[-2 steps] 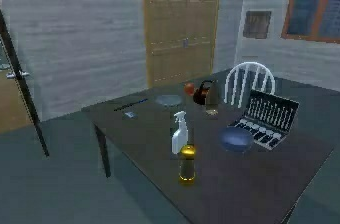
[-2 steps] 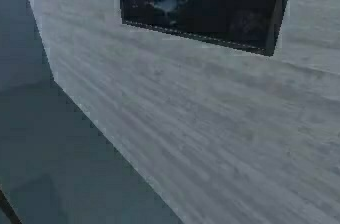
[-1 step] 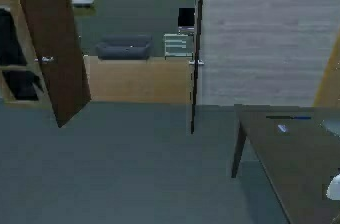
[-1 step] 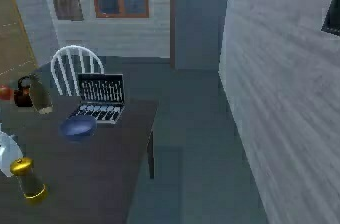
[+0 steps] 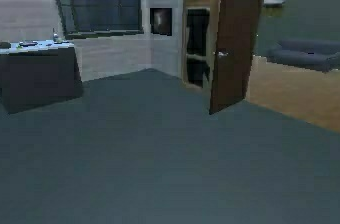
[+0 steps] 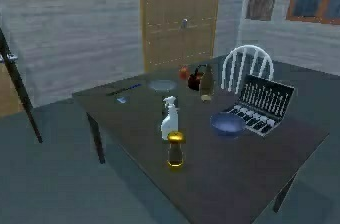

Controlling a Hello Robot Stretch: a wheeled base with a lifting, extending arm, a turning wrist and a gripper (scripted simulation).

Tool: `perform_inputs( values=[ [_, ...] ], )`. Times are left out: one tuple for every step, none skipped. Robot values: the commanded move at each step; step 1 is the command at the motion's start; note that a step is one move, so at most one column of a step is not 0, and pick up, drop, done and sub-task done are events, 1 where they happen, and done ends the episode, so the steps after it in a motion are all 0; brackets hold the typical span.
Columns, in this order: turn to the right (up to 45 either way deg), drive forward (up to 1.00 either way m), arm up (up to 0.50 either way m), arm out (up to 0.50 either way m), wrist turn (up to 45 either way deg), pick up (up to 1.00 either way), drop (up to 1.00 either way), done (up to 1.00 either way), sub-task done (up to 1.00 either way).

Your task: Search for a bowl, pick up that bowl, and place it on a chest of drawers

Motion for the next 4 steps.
perform_inputs(
  values=[
    [-39.0, 0.00, 0.00, 0.00, 0.0, 0.00, 0.00, 0.00, 0.00],
    [0.0, 0.10, 0.00, 0.00, 0.0, 0.00, 0.00, 0.00, 0.00],
    [-45.0, 0.00, 0.00, 0.00, 0.0, 0.00, 0.00, 0.00, 0.00],
    [-33.0, 0.00, 0.00, 0.00, 0.0, 0.00, 0.00, 0.00, 0.00]
  ],
)
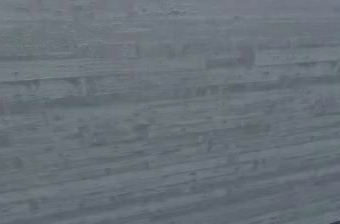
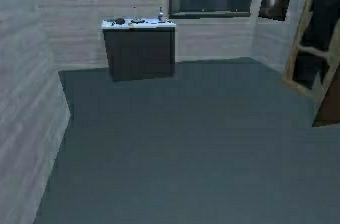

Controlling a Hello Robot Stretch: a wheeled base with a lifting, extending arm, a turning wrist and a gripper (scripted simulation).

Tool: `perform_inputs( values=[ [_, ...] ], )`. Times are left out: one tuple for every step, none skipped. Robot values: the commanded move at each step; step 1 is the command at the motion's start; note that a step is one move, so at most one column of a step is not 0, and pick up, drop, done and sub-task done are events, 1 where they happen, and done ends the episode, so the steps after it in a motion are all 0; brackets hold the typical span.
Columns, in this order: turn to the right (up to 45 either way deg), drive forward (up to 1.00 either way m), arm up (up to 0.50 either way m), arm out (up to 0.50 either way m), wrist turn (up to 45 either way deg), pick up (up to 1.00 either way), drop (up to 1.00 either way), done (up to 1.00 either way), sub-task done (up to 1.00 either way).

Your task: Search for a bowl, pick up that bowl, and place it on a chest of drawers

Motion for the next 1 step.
perform_inputs(
  values=[
    [0.0, 0.10, 0.00, 0.00, 0.0, 0.00, 0.00, 0.00, 0.00]
  ],
)
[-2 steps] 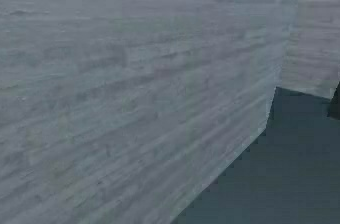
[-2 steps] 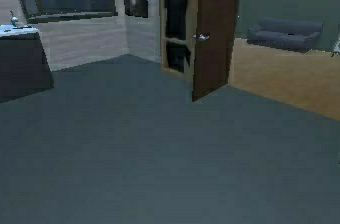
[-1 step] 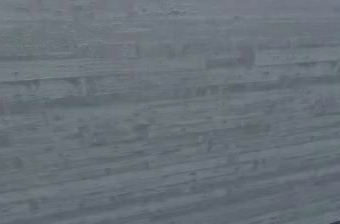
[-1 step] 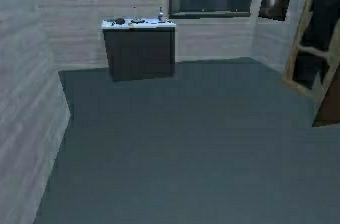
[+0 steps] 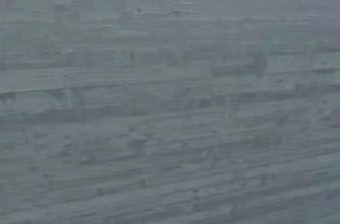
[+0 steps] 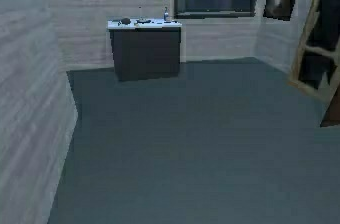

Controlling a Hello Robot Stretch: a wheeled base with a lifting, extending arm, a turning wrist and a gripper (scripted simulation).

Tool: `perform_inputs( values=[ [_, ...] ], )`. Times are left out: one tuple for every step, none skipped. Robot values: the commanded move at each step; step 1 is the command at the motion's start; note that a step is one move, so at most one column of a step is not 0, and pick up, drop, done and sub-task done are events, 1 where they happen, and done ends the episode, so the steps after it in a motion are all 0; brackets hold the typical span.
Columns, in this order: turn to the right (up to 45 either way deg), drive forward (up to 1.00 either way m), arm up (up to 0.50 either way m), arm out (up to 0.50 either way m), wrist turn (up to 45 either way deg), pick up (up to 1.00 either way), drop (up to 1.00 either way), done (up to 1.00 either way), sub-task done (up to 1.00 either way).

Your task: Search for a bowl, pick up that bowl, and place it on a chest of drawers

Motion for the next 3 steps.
perform_inputs(
  values=[
    [45.0, 0.00, 0.00, 0.00, 0.0, 0.00, 0.00, 0.00, 0.00],
    [45.0, 0.00, 0.00, 0.00, 0.0, 0.00, 0.00, 0.00, 0.00],
    [42.0, 0.00, 0.00, 0.00, 0.0, 0.00, 0.00, 0.00, 0.00]
  ],
)
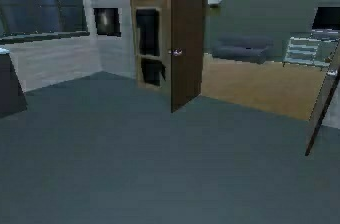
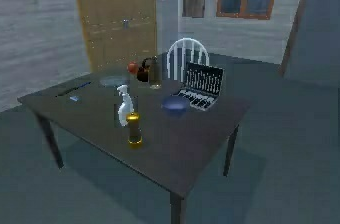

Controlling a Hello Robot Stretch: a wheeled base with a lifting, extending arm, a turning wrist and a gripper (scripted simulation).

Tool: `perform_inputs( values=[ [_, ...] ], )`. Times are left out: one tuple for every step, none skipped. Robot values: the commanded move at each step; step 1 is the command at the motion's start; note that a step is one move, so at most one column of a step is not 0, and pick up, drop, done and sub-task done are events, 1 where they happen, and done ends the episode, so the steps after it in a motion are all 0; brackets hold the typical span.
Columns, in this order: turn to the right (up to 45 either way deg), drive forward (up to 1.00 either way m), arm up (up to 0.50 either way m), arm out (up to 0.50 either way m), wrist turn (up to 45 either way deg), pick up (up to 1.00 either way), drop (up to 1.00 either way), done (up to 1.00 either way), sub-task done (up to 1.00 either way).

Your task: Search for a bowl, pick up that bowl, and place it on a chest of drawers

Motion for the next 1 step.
perform_inputs(
  values=[
    [45.0, 0.00, 0.00, 0.00, 0.0, 0.00, 0.00, 0.00, 0.00]
  ],
)
